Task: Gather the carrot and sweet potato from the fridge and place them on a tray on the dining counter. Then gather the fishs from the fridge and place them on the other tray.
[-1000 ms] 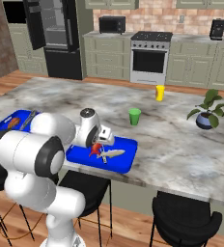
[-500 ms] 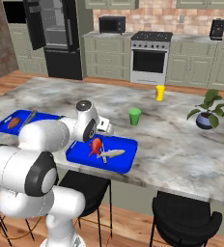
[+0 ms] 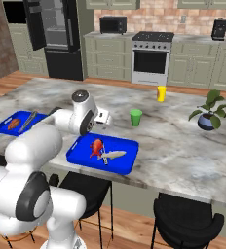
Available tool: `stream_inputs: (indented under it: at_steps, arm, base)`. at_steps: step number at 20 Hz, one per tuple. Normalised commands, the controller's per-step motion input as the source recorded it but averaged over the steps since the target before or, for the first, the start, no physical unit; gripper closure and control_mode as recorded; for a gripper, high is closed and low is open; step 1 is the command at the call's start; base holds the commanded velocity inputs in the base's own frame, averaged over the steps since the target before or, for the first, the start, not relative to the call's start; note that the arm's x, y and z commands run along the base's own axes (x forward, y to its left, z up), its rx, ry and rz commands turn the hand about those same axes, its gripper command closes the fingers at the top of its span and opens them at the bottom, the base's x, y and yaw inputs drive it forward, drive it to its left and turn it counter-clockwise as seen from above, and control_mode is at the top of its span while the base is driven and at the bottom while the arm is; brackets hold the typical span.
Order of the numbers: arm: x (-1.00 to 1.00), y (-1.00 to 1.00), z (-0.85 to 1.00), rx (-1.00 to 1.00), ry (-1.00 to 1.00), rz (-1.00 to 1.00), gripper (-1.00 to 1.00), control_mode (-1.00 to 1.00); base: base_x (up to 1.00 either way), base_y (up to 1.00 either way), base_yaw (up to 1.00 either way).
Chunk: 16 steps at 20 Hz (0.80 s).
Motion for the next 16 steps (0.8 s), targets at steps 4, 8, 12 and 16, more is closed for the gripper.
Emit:
stream_inputs:
  at_steps: [4,8,12,16]
  arm:
    - [-0.45,0.00,0.42,0.00,-0.11,0.00,-1.00,-1.00]
    - [-0.43,0.00,0.35,-0.03,-0.10,0.00,-1.00,-1.00]
    - [-0.48,0.00,0.32,-0.03,-0.11,0.00,-1.00,-1.00]
    - [-0.54,0.00,0.33,-0.04,-0.13,0.00,-1.00,-1.00]
  base:
    - [0.00,0.00,0.00]
    - [0.00,0.00,0.00]
    - [0.00,0.00,0.00]
    - [0.00,0.00,0.00]
